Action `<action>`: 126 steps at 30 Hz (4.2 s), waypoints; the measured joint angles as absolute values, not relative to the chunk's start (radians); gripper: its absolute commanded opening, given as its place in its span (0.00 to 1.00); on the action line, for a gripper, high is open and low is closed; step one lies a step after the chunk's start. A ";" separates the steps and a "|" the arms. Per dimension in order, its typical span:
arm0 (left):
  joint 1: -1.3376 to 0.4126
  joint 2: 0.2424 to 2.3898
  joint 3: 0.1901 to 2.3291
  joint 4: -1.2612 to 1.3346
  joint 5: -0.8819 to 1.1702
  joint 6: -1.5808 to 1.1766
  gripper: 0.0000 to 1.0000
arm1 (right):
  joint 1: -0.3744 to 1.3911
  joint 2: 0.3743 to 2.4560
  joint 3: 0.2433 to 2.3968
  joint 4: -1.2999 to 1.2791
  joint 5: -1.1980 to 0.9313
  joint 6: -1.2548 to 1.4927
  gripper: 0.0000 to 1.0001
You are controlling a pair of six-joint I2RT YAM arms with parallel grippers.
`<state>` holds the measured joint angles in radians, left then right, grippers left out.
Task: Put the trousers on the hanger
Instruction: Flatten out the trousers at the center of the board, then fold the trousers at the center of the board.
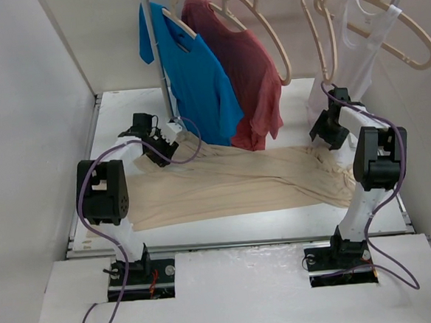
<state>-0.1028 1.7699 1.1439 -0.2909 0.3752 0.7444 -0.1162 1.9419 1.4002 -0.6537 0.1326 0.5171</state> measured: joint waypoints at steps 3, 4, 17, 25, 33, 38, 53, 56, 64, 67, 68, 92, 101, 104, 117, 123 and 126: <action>-0.105 1.786 1.149 -0.319 0.384 0.751 0.10 | -0.116 1.942 1.401 -0.659 0.140 0.520 0.60; -0.105 1.787 1.149 -0.326 0.384 0.754 0.01 | -0.116 1.942 1.403 -0.663 0.141 0.520 0.56; 0.004 1.769 1.246 -0.369 0.392 0.747 0.48 | -0.097 1.938 1.420 -0.701 0.162 0.517 0.00; 0.009 1.749 1.243 -0.403 0.393 0.775 0.10 | -0.095 1.900 1.431 -0.710 0.160 0.508 0.00; -0.013 1.749 1.238 -0.428 0.425 0.773 0.78 | -0.090 1.840 1.432 -0.709 0.150 0.492 0.00; -0.035 1.749 1.238 -0.426 0.434 0.741 0.70 | -0.087 1.827 1.432 -0.707 0.142 0.489 0.00; -0.052 1.797 1.234 -0.297 0.381 0.680 0.52 | -0.078 1.826 1.431 -0.707 0.139 0.482 0.00; -0.052 1.803 1.225 -0.286 0.371 0.675 0.34 | -0.078 1.826 1.432 -0.708 0.138 0.482 0.00; -0.031 1.806 1.228 -0.290 0.371 0.670 0.00 | -0.084 1.818 1.431 -0.710 0.137 0.481 0.00; 0.020 1.805 1.271 -0.340 0.376 0.669 0.00 | -0.105 1.775 1.431 -0.710 0.117 0.484 0.00; 0.044 1.804 1.294 -0.355 0.377 0.668 0.00 | -0.120 1.752 1.431 -0.707 0.111 0.486 0.00; 0.306 1.560 1.495 -0.430 0.260 0.823 0.02 | -0.277 1.496 1.438 -0.679 0.054 0.501 0.00; 0.329 1.435 1.336 -0.675 0.261 1.083 0.37 | -0.276 1.433 1.433 -0.662 0.051 0.493 0.00; 0.392 1.507 1.217 -0.762 0.204 1.133 0.48 | -0.276 1.431 1.423 -0.656 0.051 0.492 0.00; 0.427 1.612 1.255 -0.638 0.269 0.867 0.65 | -0.276 1.437 1.401 -0.624 0.032 0.486 0.00; 0.249 1.591 1.171 -0.490 0.242 0.804 0.53 | -0.276 1.461 1.391 -0.620 0.028 0.486 0.00; 0.202 1.617 1.166 -0.439 0.204 0.794 0.51 | -0.276 1.475 1.390 -0.620 0.025 0.486 0.00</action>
<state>0.2016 1.6165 1.1660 -0.4393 0.2035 0.7944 -0.2764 1.4754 1.3903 -0.6205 0.0250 0.4858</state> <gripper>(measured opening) 0.520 0.011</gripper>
